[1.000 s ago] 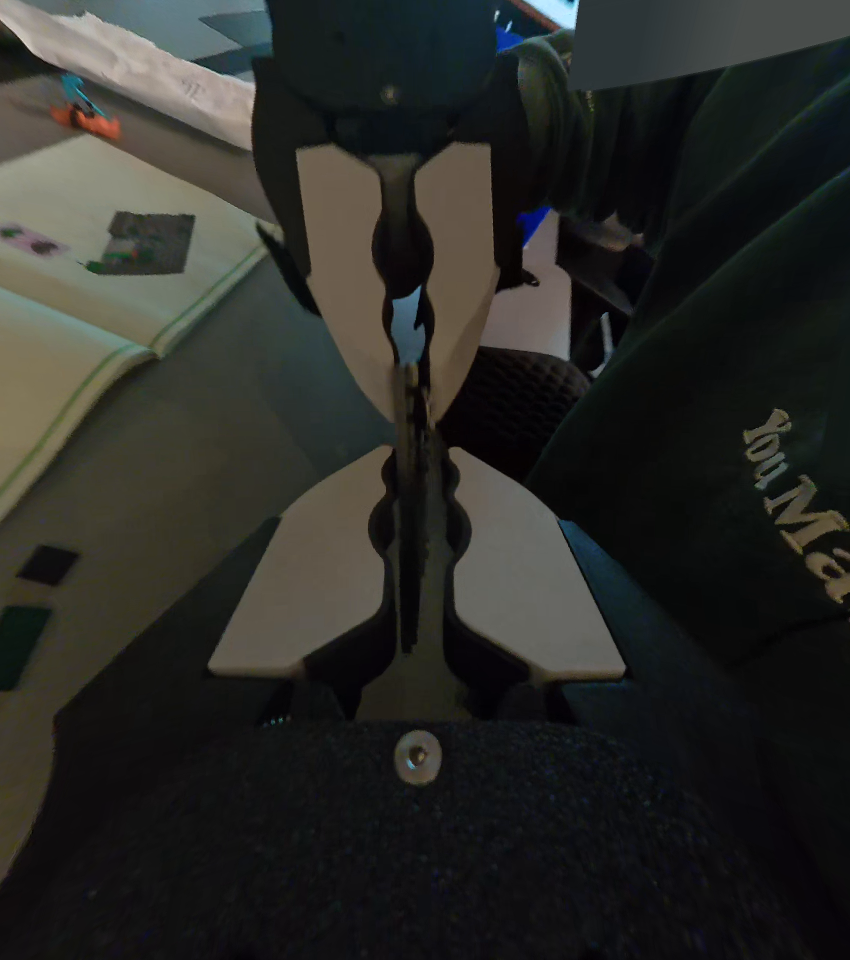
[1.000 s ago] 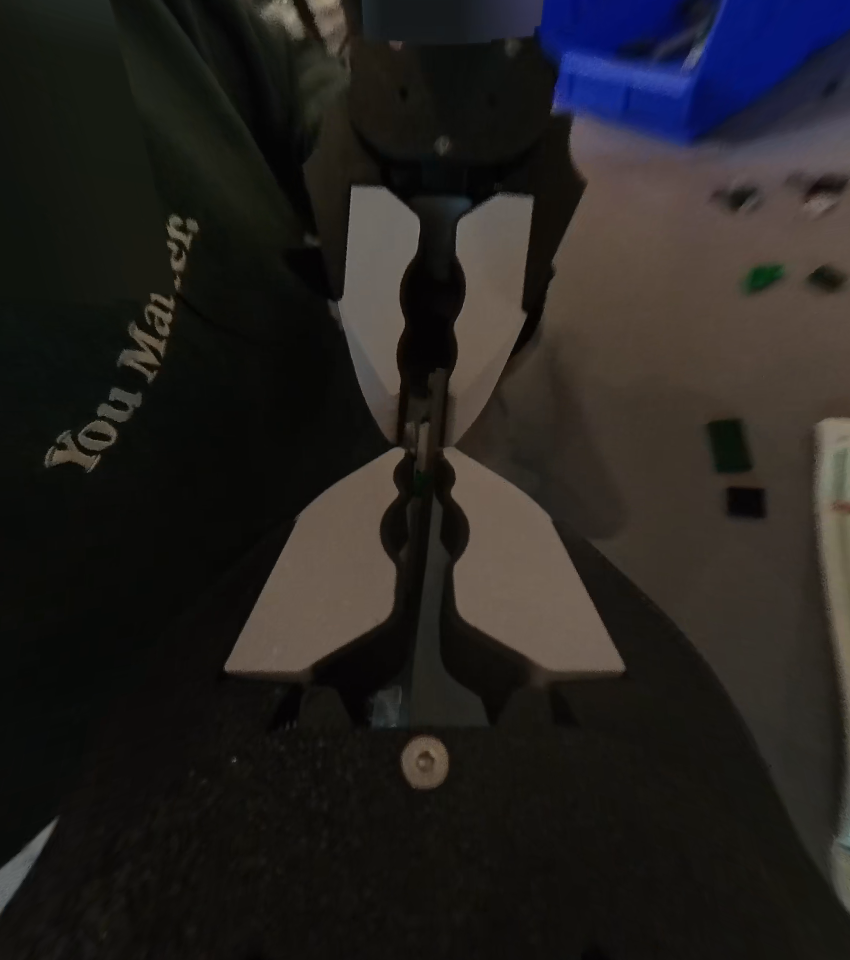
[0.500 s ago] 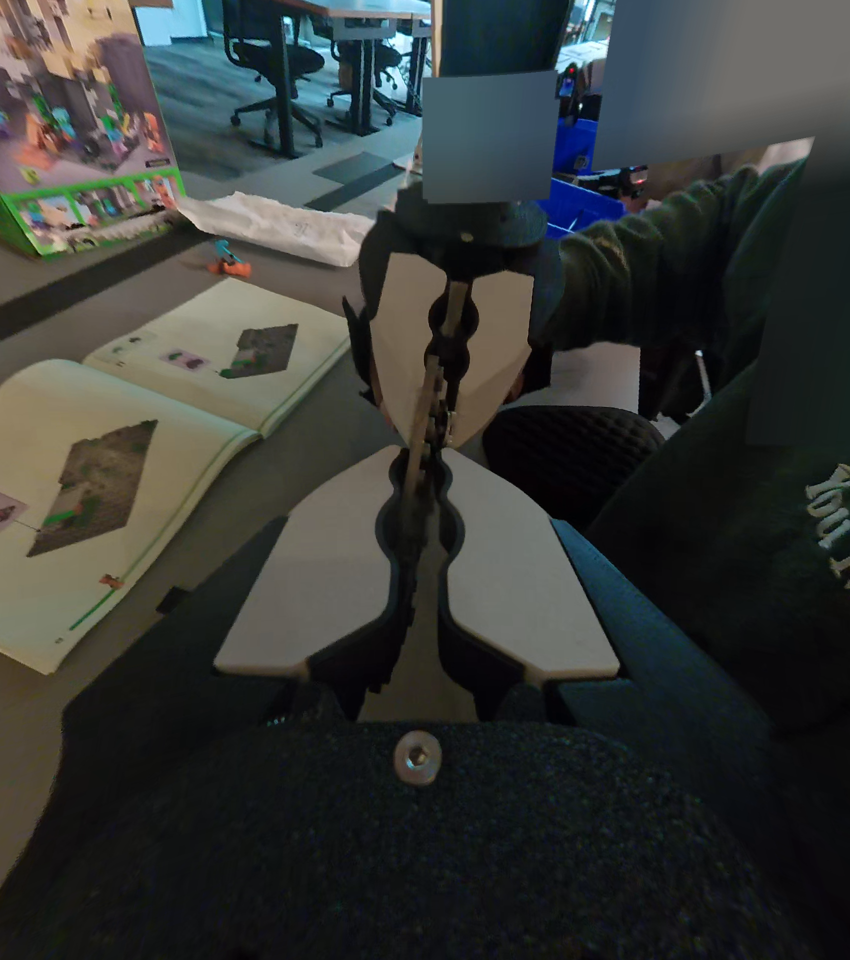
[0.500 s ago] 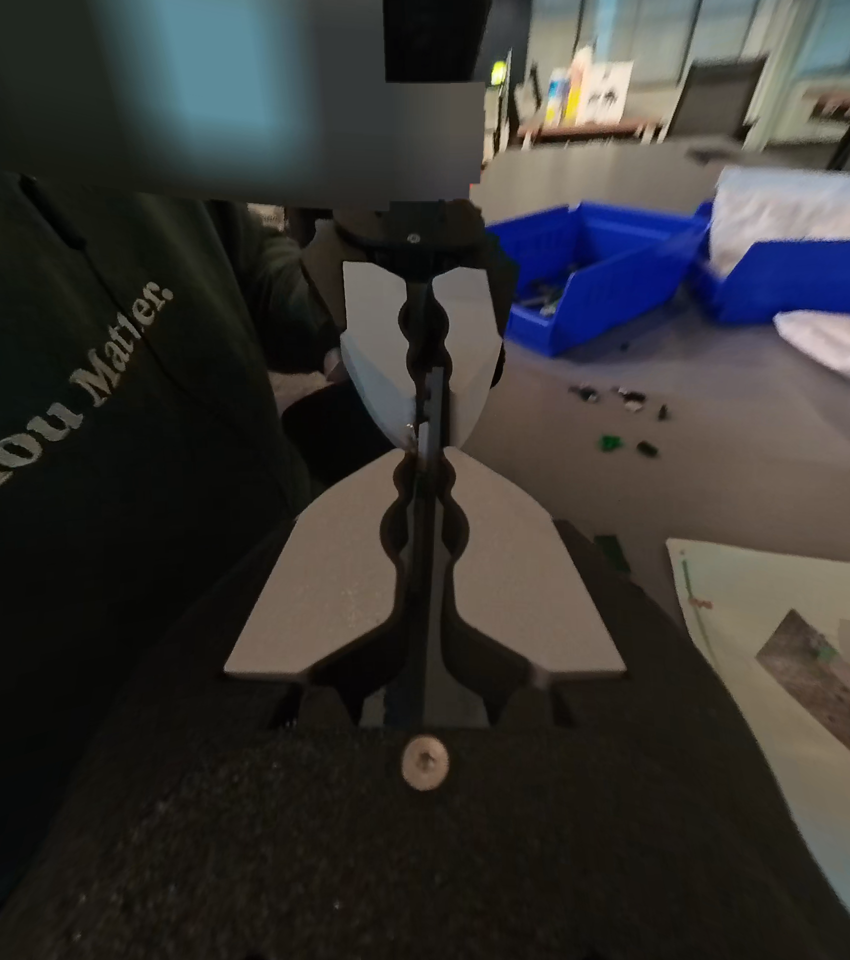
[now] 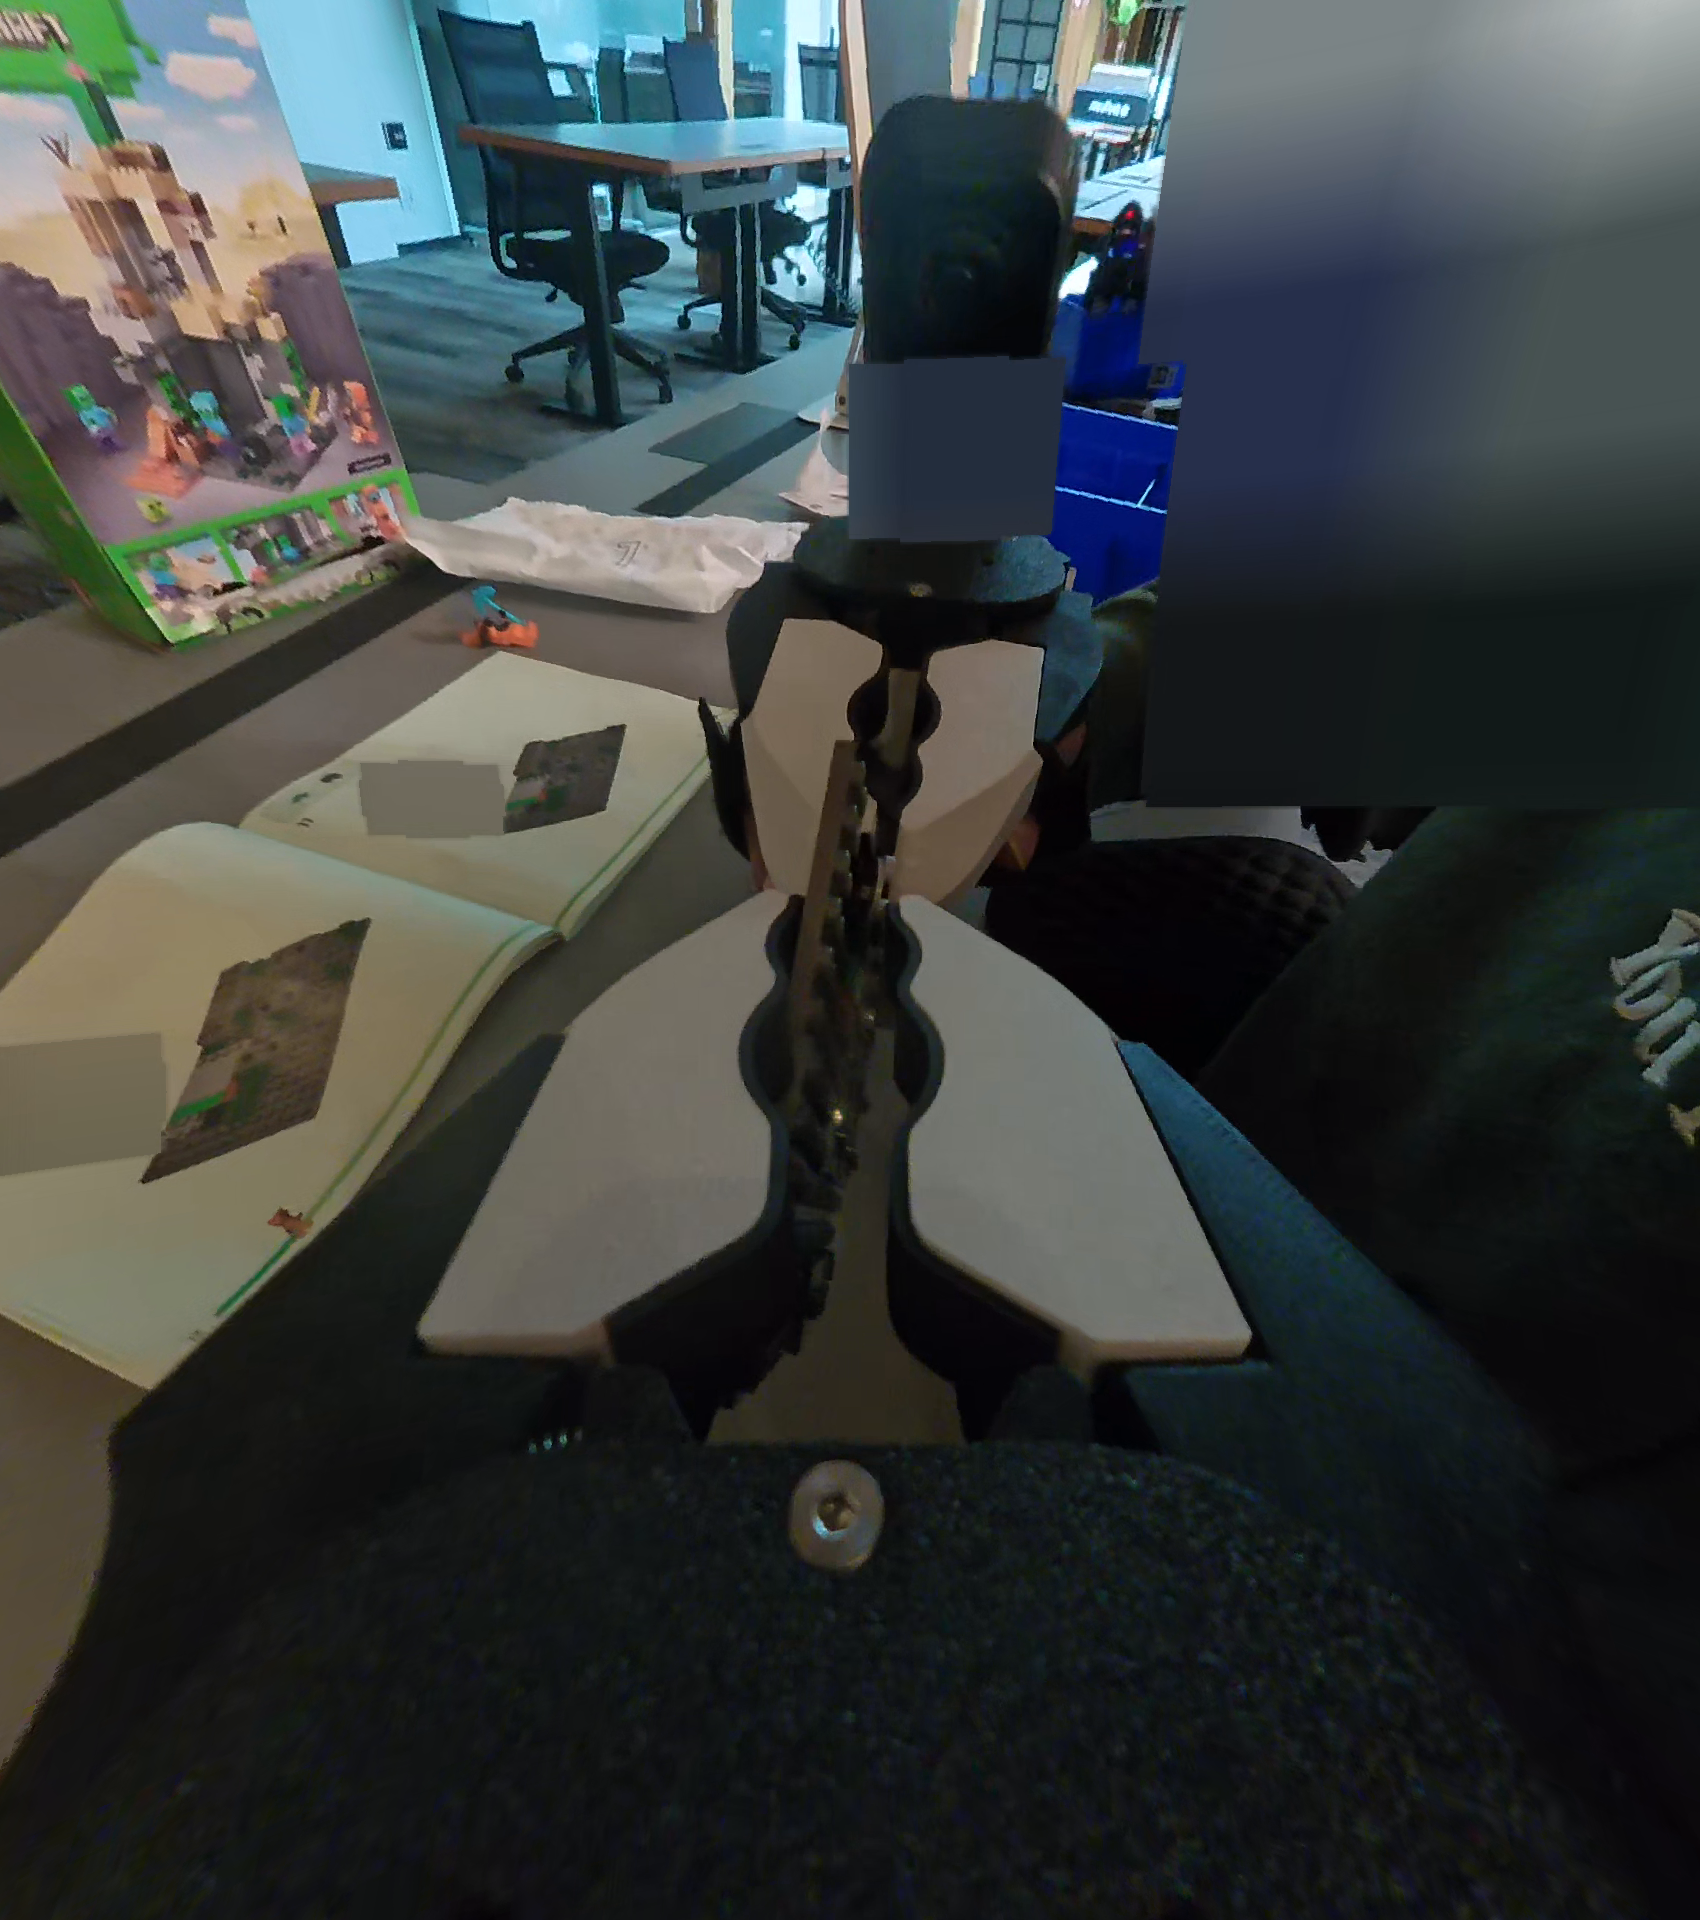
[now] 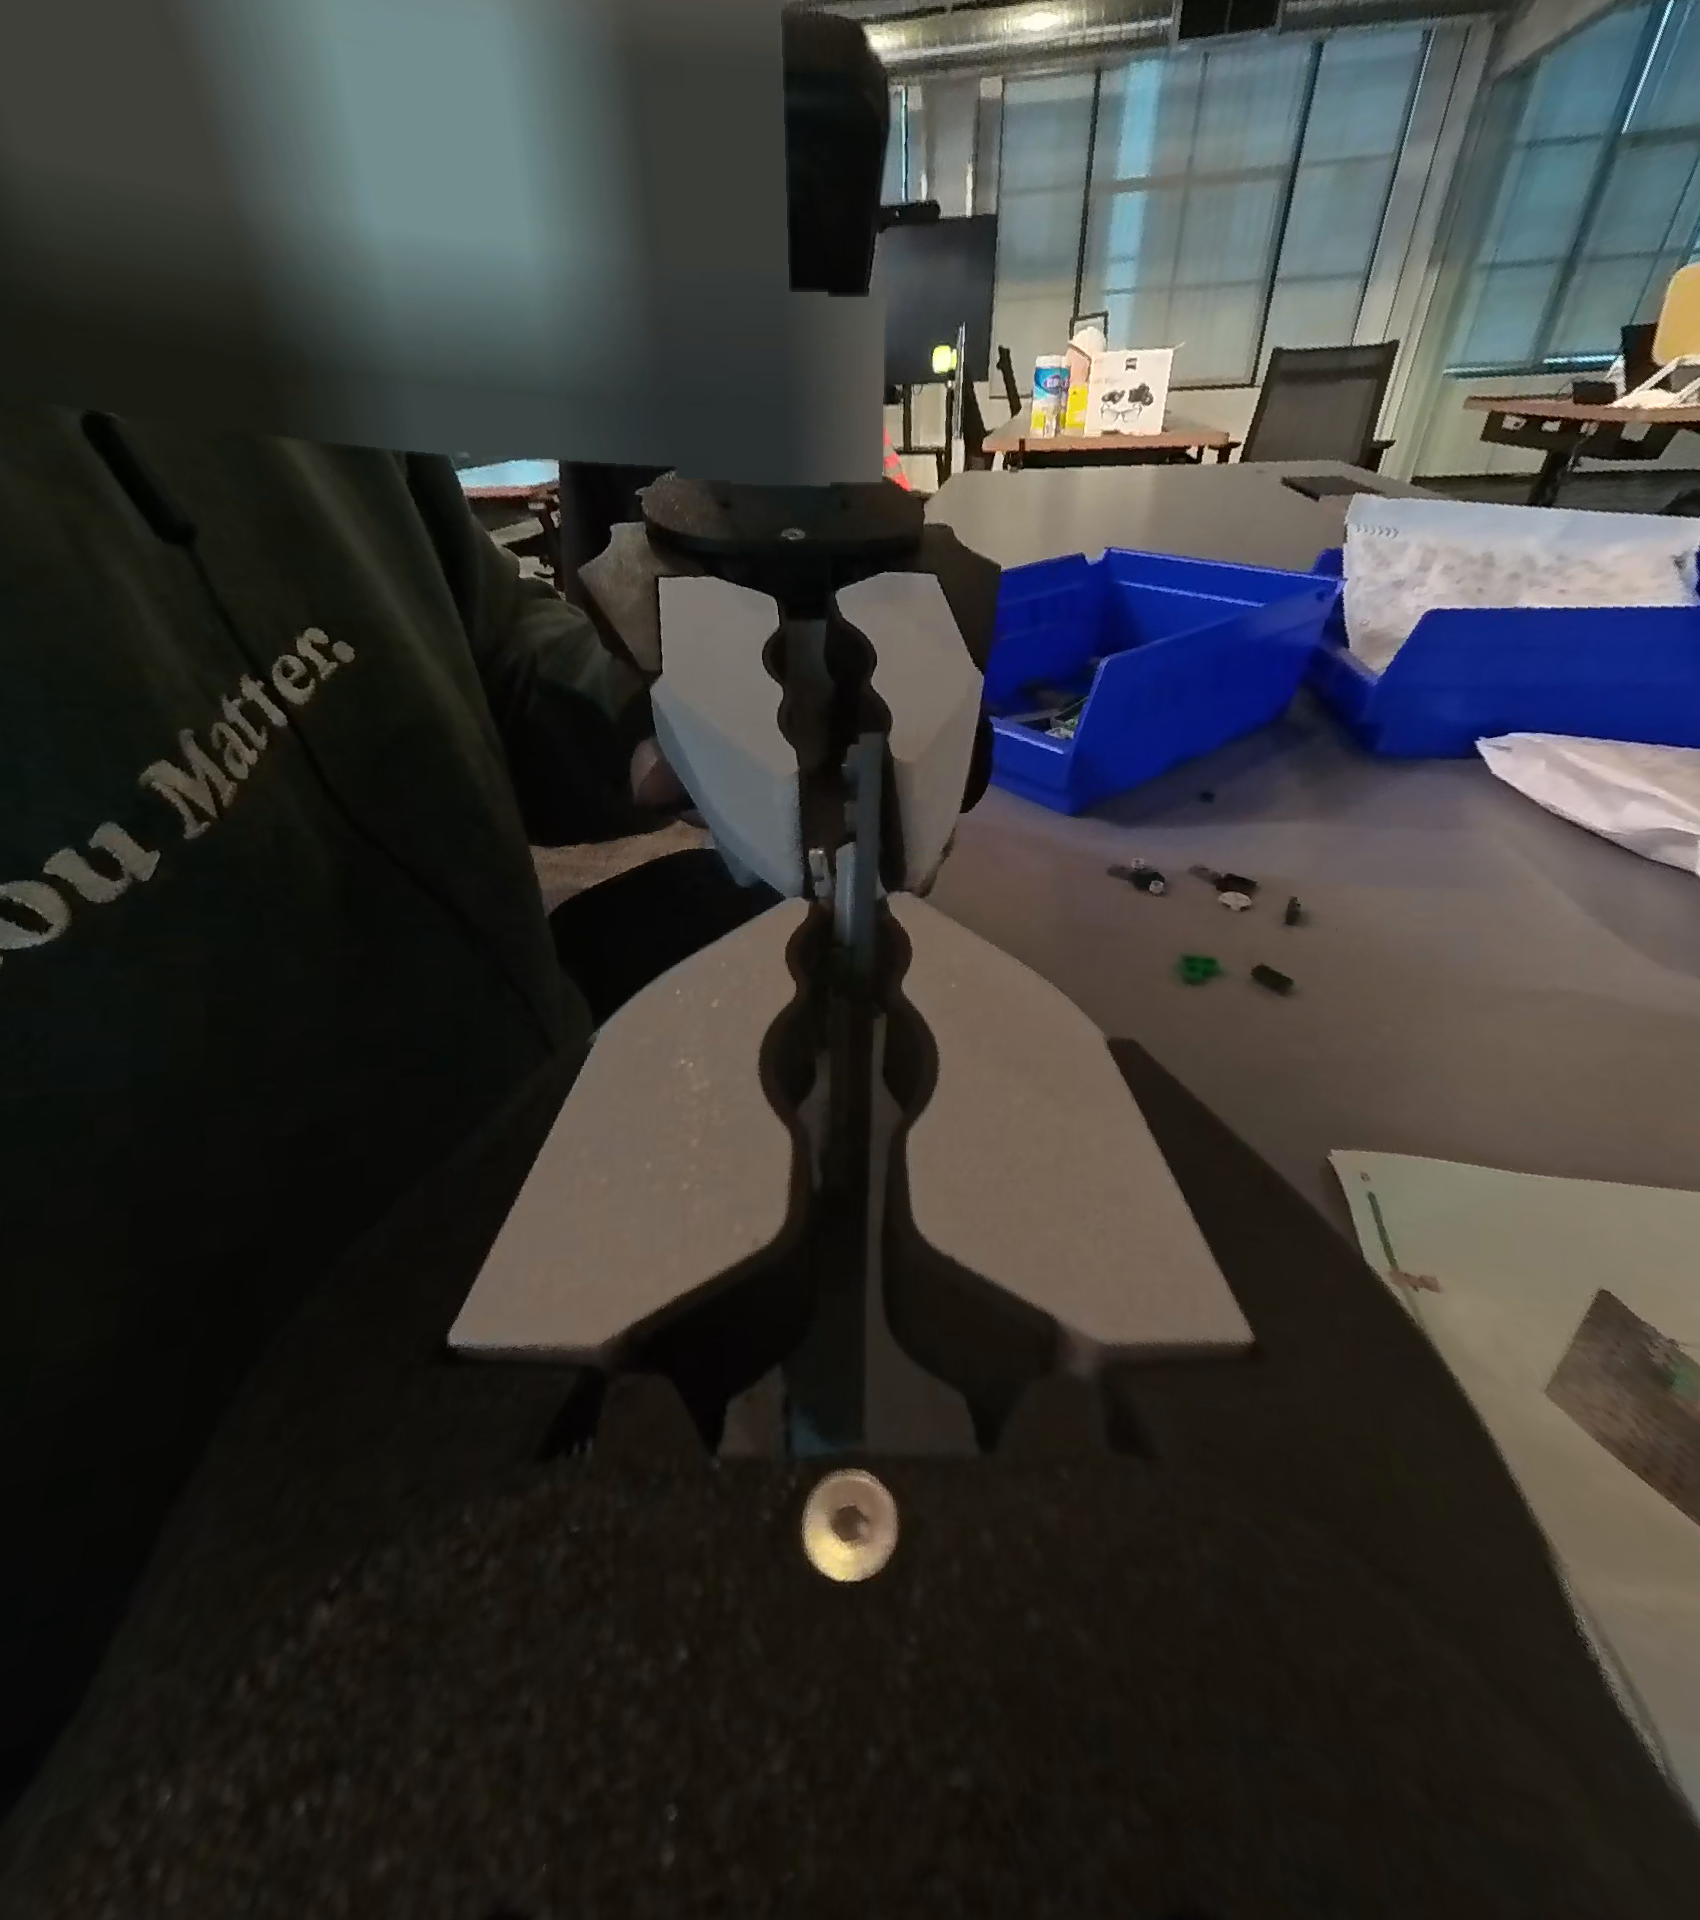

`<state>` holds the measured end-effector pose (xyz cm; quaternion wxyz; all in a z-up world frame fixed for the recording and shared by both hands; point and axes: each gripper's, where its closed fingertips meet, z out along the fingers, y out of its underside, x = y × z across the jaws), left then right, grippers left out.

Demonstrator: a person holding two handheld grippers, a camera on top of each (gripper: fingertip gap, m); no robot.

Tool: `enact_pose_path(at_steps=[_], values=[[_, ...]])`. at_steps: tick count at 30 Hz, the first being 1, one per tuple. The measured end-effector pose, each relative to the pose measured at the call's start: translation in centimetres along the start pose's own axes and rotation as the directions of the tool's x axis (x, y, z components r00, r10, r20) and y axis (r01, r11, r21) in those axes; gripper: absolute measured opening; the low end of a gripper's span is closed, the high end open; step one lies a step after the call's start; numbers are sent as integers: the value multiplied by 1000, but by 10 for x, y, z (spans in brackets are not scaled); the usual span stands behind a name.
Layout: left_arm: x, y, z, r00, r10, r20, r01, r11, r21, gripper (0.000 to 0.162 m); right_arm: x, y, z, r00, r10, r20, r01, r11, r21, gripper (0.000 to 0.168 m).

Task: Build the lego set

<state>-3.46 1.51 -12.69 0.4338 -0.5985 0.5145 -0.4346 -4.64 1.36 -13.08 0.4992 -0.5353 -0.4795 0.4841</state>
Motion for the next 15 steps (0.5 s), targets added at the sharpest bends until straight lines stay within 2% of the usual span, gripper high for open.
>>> enact_pose_path(at_steps=[7, 15], values=[[3, 3, -2, 1000, 6, -18, -7, 1000, -12, 8, -2, 3, 2, 1000, -11, -12, 11, 1000, -2, 9], [6, 9, -3, 998, 27, -51, -30, 998, -52, 8, -5, 7, 4, 1000, 12, 11, -12, 1000, -23, 8]])
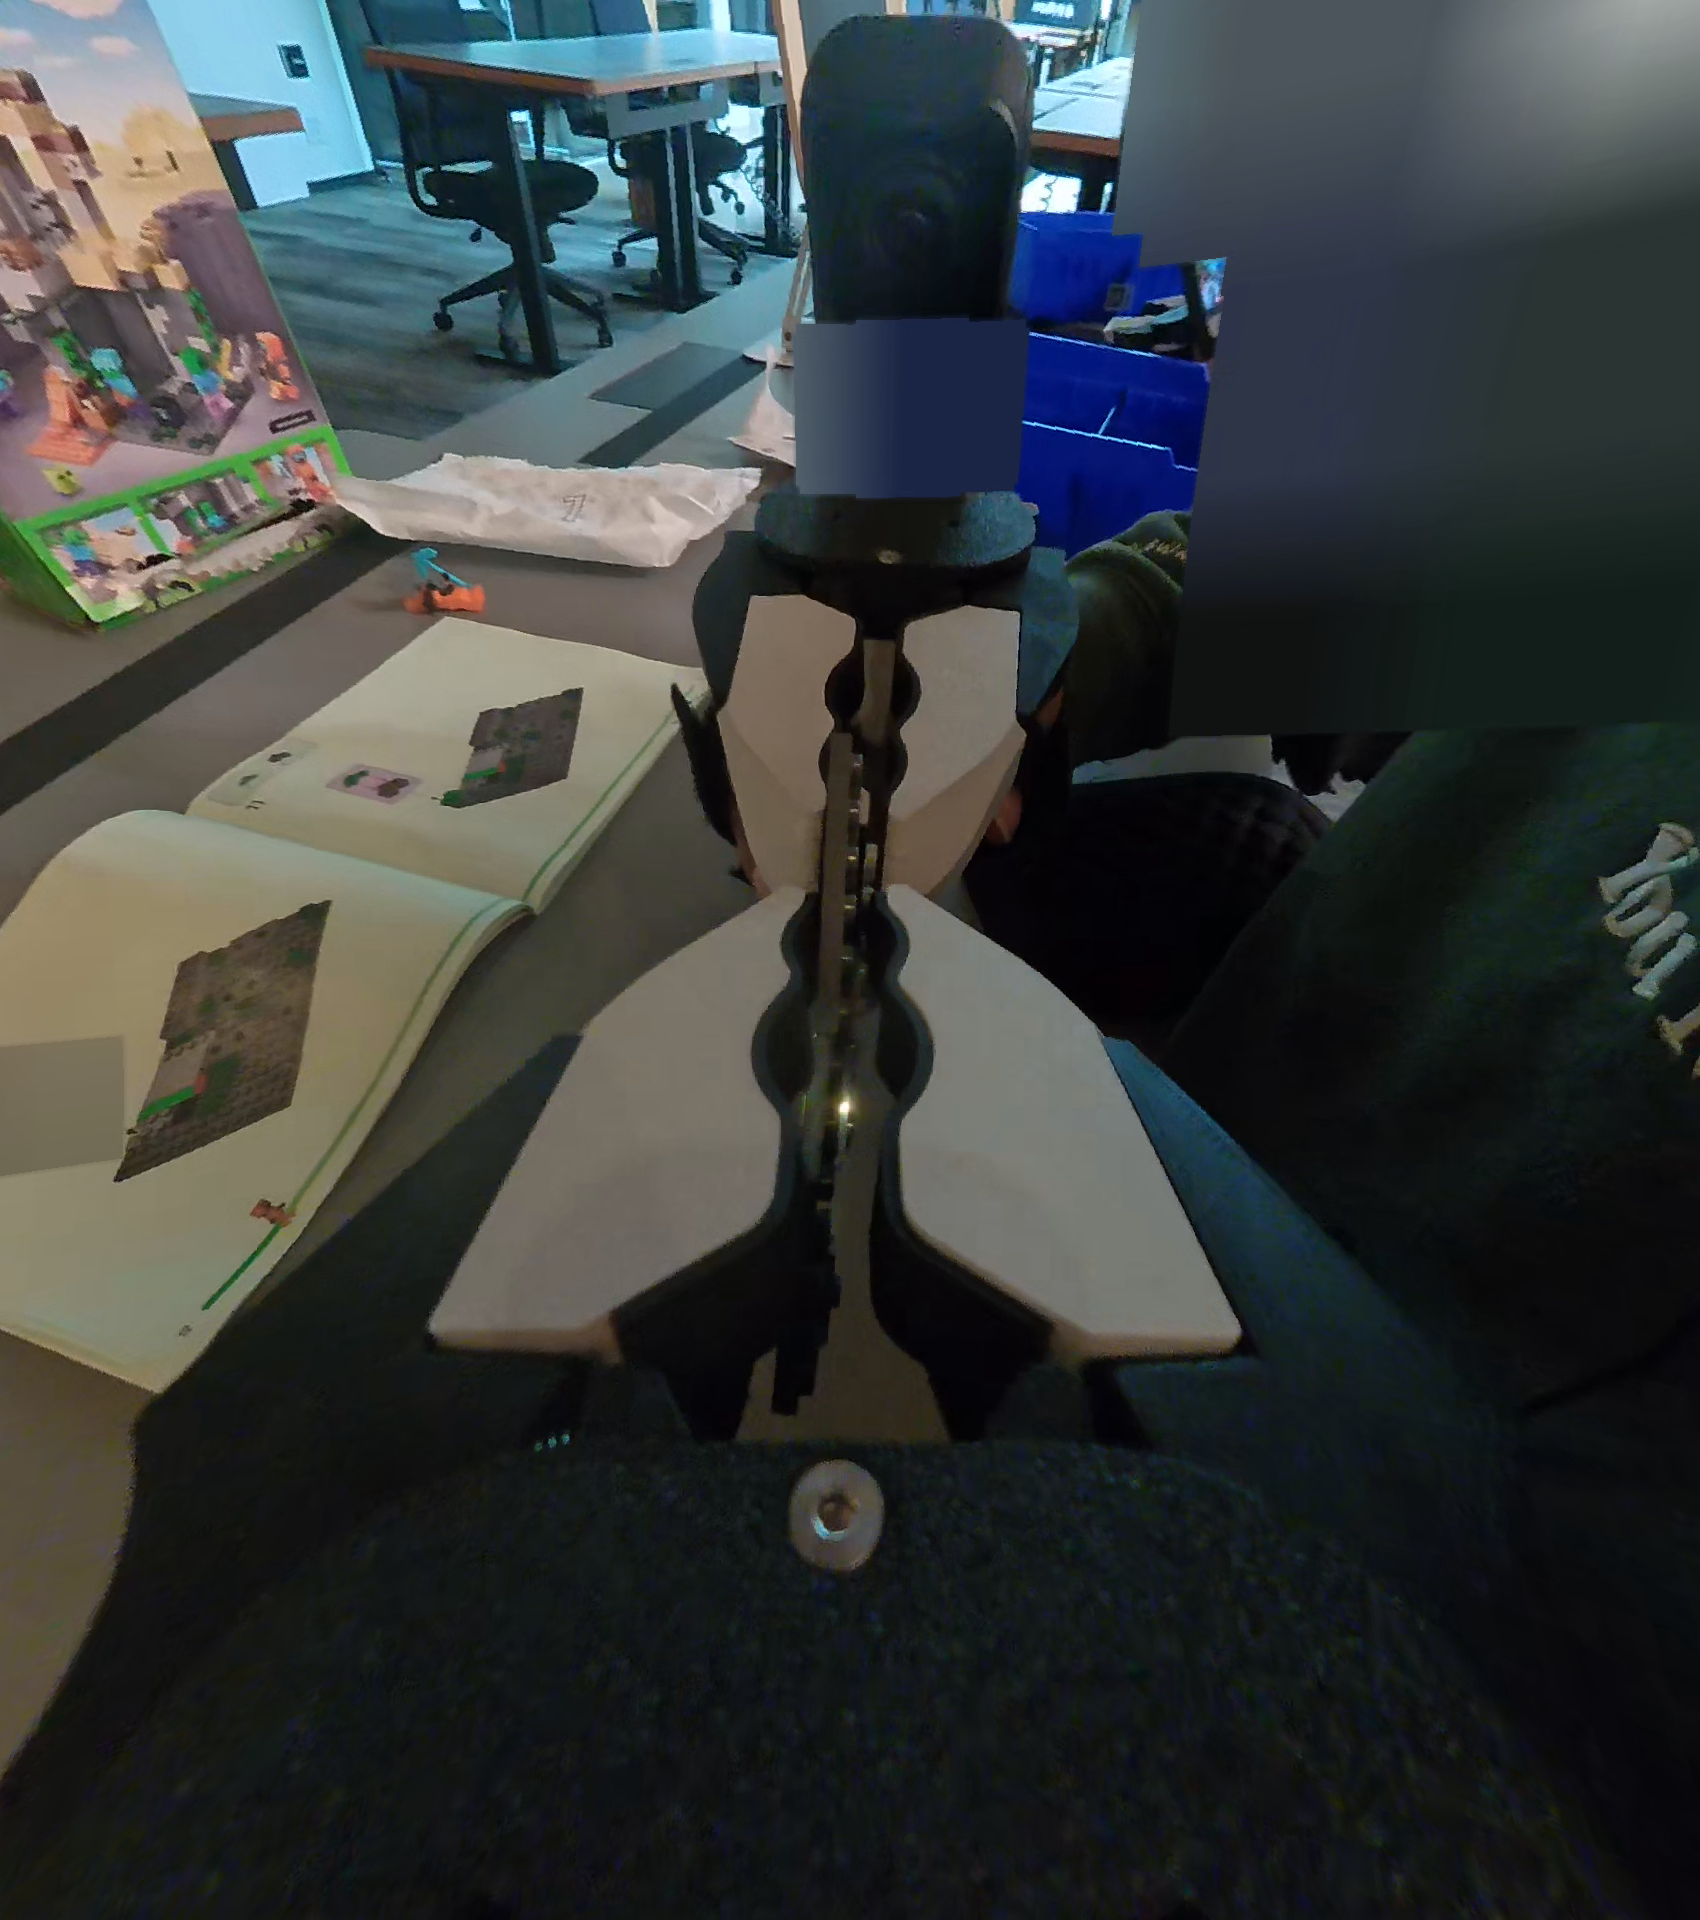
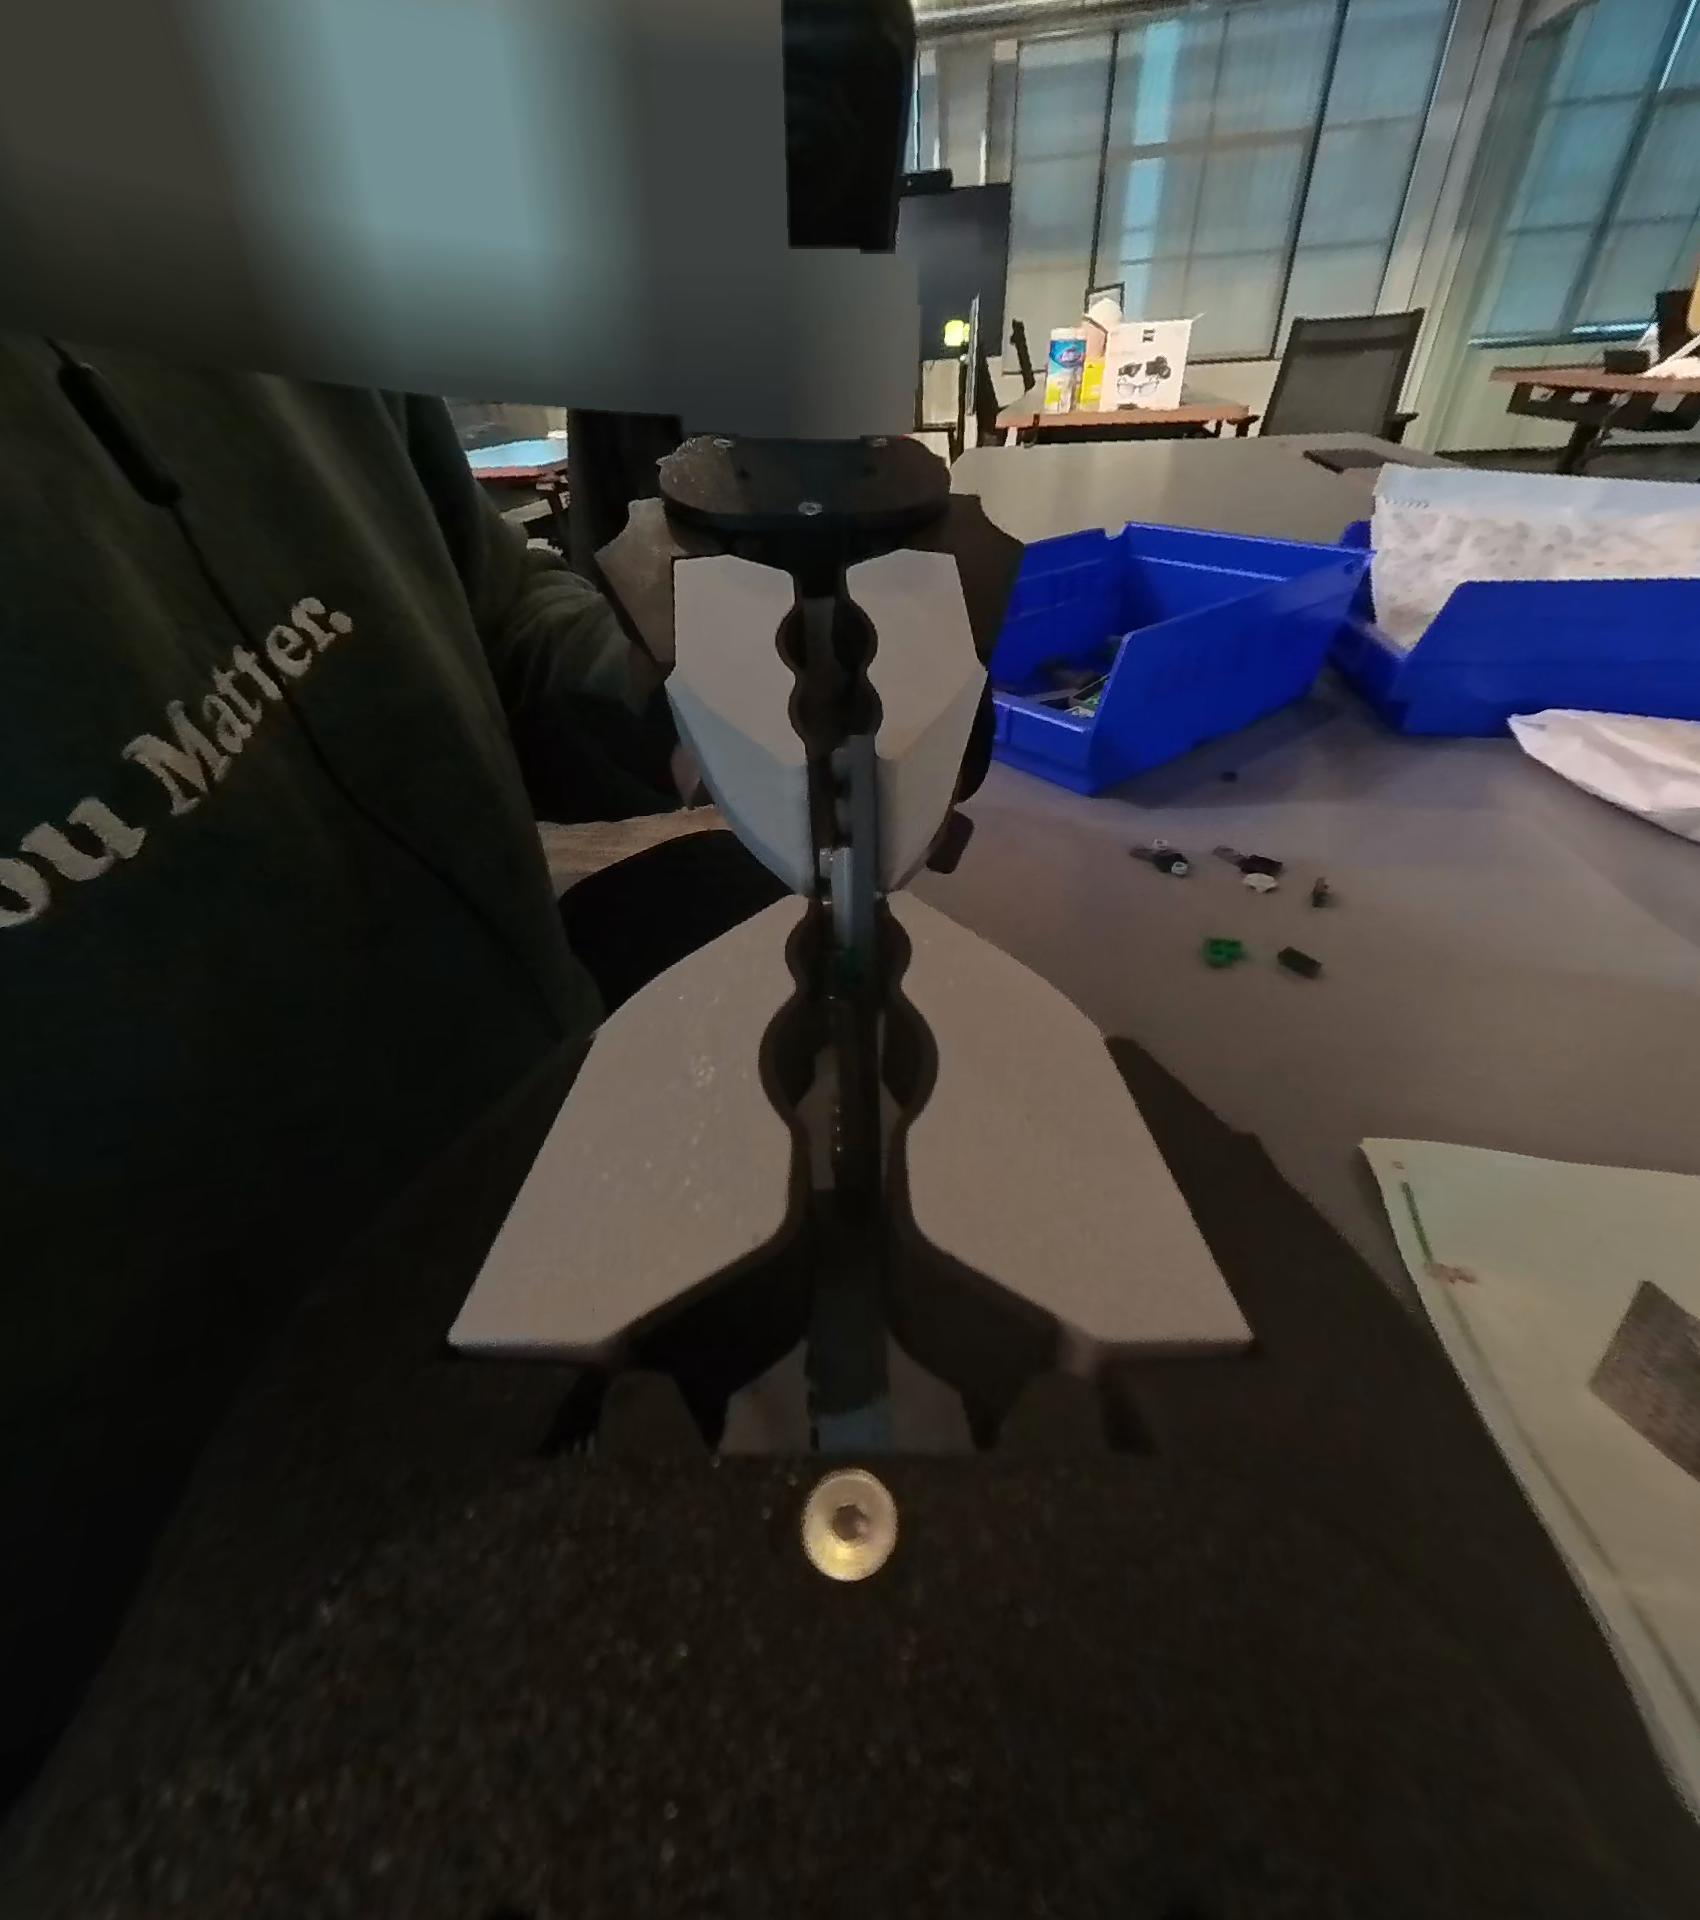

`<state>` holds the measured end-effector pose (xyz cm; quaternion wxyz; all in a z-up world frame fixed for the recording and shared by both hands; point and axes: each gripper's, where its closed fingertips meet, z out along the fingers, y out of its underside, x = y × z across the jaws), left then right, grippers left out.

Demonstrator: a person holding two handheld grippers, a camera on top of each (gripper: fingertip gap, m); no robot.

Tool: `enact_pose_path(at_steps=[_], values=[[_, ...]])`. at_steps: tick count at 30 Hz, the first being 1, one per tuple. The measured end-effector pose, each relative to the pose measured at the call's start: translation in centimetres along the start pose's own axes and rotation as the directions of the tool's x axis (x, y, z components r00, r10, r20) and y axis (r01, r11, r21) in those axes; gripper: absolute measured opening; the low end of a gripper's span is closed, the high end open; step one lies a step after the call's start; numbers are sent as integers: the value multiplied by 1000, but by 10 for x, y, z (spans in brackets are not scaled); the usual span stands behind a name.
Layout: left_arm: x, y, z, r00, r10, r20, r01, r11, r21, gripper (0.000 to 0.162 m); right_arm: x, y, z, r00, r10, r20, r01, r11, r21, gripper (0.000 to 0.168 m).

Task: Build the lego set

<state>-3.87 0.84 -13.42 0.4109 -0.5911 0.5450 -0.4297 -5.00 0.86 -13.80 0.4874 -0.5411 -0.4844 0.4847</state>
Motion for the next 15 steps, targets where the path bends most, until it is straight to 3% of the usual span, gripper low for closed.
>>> enact_pose_path(at_steps=[6, 15], values=[[-10, 5, 2, 986, -158, -42, 160, 986, 54, 8, 12, 6, -1, 994, 103, -29, -105, 991, -80, 11], [-32, 8, -3, 892, -423, -157, 449, 871, 201, 7, 23, 31, -37, 974, 212, -79, -226, 933, -280, 32]])
